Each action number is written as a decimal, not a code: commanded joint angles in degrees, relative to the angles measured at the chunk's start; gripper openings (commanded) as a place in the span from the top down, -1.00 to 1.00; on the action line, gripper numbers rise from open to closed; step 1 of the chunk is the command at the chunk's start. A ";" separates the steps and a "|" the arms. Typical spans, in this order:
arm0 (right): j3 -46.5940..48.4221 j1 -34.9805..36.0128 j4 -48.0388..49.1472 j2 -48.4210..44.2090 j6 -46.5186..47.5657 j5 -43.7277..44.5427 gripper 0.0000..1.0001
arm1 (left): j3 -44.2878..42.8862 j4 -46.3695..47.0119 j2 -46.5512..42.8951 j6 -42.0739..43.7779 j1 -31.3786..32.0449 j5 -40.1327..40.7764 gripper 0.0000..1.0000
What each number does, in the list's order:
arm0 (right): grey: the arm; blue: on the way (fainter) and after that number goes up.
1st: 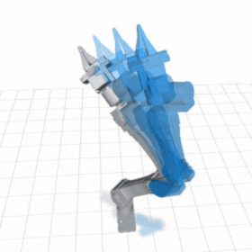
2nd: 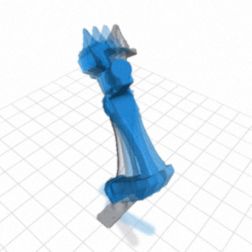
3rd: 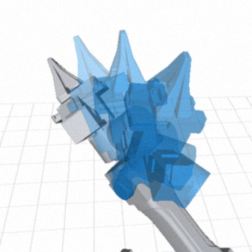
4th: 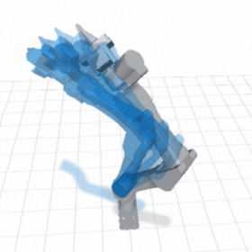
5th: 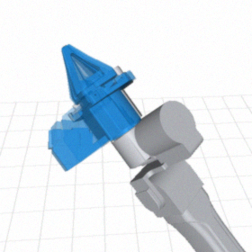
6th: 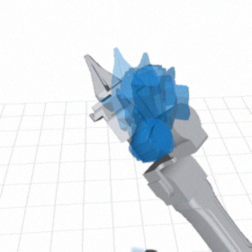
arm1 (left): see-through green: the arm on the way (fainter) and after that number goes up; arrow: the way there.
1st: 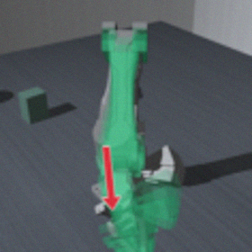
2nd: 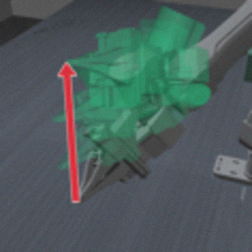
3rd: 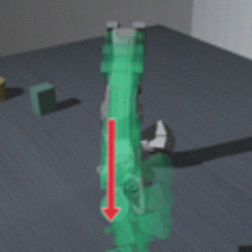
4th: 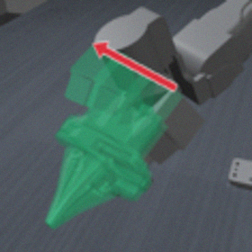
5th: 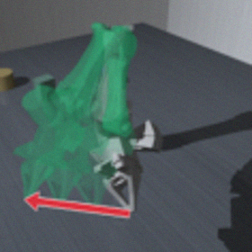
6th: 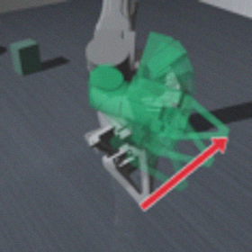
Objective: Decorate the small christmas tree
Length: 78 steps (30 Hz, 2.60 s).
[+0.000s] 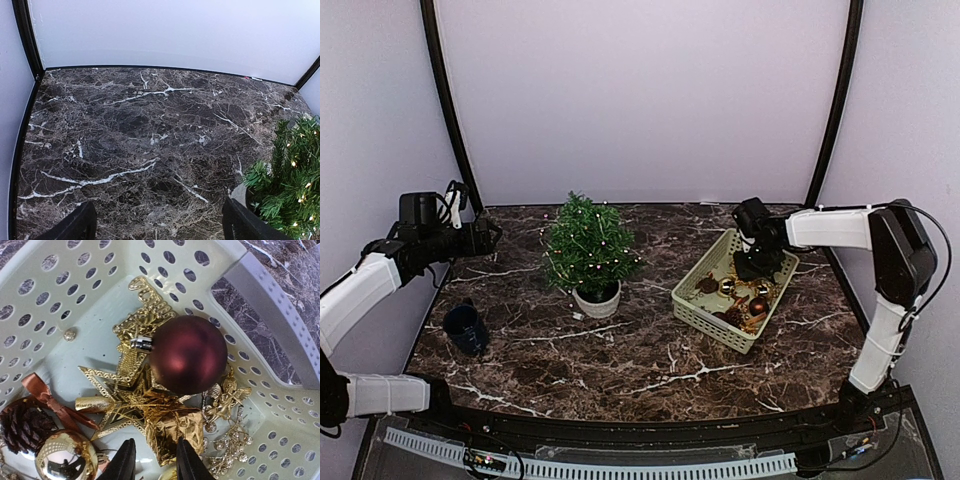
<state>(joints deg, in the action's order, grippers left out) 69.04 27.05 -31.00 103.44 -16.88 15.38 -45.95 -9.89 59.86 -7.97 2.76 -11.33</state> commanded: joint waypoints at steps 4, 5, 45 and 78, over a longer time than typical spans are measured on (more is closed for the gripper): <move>1.77 1.21 -0.04 3.17 2.31 8.67 0.51 | 0.89 1.41 -1.41 -0.30 -0.35 -0.73 -0.79; 1.72 1.36 -0.05 3.46 2.33 9.61 0.55 | 0.88 1.43 -1.41 -0.30 -0.37 -0.76 -0.79; 2.18 15.45 27.91 -17.63 -12.66 -31.68 1.00 | 4.18 9.68 -2.46 -0.65 -0.24 -24.32 -0.78; 13.48 19.76 31.98 1.72 -14.57 -37.52 1.00 | 4.38 9.71 -2.73 -0.55 -0.29 -26.51 -0.77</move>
<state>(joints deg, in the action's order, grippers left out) 80.90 46.15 -0.89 104.51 -31.22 -21.47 -42.57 -1.74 57.65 -8.34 2.76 -36.27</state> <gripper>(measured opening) 0.010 0.885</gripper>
